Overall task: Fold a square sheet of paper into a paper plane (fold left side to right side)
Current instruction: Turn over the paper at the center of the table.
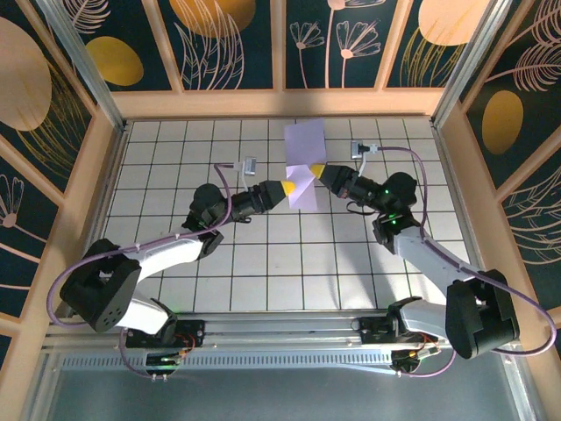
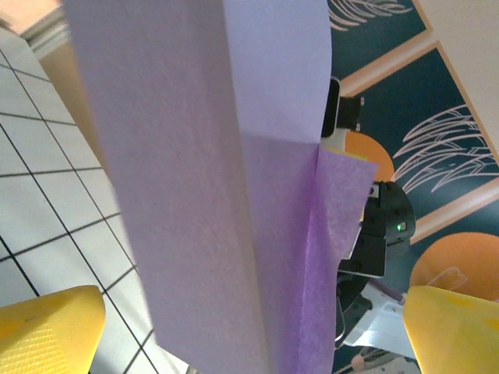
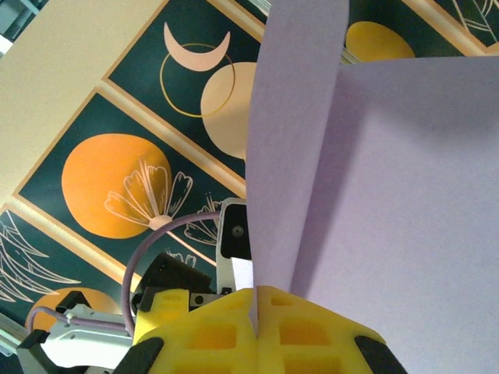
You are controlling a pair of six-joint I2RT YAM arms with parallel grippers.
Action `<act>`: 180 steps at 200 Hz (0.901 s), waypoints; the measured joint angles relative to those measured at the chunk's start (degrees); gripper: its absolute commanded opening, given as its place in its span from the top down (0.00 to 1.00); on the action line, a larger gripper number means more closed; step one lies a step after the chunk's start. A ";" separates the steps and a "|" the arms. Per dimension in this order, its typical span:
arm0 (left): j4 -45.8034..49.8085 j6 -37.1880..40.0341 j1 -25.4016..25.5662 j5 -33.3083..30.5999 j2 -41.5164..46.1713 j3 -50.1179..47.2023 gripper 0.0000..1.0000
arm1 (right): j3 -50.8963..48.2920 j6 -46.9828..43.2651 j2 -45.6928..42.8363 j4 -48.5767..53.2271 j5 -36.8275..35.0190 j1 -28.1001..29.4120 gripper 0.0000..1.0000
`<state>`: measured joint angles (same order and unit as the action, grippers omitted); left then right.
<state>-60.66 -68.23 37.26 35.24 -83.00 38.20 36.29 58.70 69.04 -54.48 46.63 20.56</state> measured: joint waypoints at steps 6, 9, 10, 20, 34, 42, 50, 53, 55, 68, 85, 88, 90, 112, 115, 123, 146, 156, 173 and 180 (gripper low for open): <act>-0.83 -0.39 0.28 0.17 -0.44 0.07 0.16 | 0.09 0.22 0.26 -0.63 -0.02 0.20 1.00; -1.14 -0.24 0.37 0.31 -0.68 0.15 0.17 | 0.20 0.26 0.50 -0.85 -0.04 0.35 1.00; -1.22 -0.28 0.39 0.31 -0.74 0.17 0.18 | 0.22 0.28 0.55 -0.90 -0.04 0.39 1.00; -2.19 -1.11 0.61 0.33 -1.51 0.28 0.24 | 0.48 0.39 1.20 -1.16 -0.02 1.03 1.00; -2.58 -1.44 0.74 0.26 -1.95 0.28 0.32 | 0.55 0.39 1.60 -1.18 -0.02 1.60 1.00; -2.80 -1.55 0.74 0.26 -1.92 0.28 0.37 | 0.55 0.39 1.64 -1.18 -0.02 1.68 1.00; -3.28 -1.60 0.74 0.24 -1.92 0.28 0.41 | 0.55 0.37 1.64 -1.18 -0.02 1.68 1.00; -3.39 -1.86 0.74 0.26 -1.92 0.28 0.43 | 0.55 0.35 1.64 -1.18 -0.02 1.68 1.00; -3.45 -1.66 0.74 0.26 -1.92 0.28 0.44 | 0.55 0.35 1.64 -1.18 -0.02 1.68 1.00; -3.63 -1.86 0.74 0.24 -1.92 0.28 0.50 | 0.55 0.20 1.64 -1.03 -0.02 1.68 1.00; -3.78 -1.92 0.74 0.20 -1.92 0.28 0.57 | 0.55 -0.04 1.64 -0.63 -0.04 1.68 1.00; -3.78 -1.86 0.74 0.15 -1.92 0.28 0.59 | 0.57 -0.07 1.64 -0.55 -0.04 1.68 1.00; -3.80 -1.77 0.74 0.15 -1.92 0.28 0.60 | 0.57 -0.13 1.64 -0.48 -0.04 1.68 1.00; -3.78 -1.79 0.74 0.07 -1.88 0.28 0.70 | 0.59 -0.98 1.64 0.79 -0.07 1.68 1.00; -3.76 -1.57 0.74 0.04 -1.86 0.28 0.72 | 0.59 -1.16 1.62 0.98 -0.09 1.68 1.00; -3.65 -1.38 0.74 0.02 -1.79 0.28 0.76 | 0.59 -1.40 1.62 1.53 -0.13 1.68 1.00; -3.13 -0.92 0.74 -0.17 -1.33 0.28 0.87 | 0.59 -2.51 1.51 3.19 -0.31 1.68 0.96; -2.73 -0.46 0.74 -0.20 -1.03 0.28 0.91 | 0.61 -2.91 1.27 4.09 -0.42 1.68 0.92; -1.90 -0.20 0.76 -0.33 -0.48 0.28 0.96 | 0.63 -3.96 0.68 5.79 -0.70 1.68 0.86; -1.51 0.02 0.74 -0.37 -0.26 0.28 0.99 | 0.70 -4.52 0.31 6.80 -0.92 1.68 0.82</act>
<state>-62.17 -68.20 38.00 34.87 -83.26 38.48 36.99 54.17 69.34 -47.68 45.71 22.24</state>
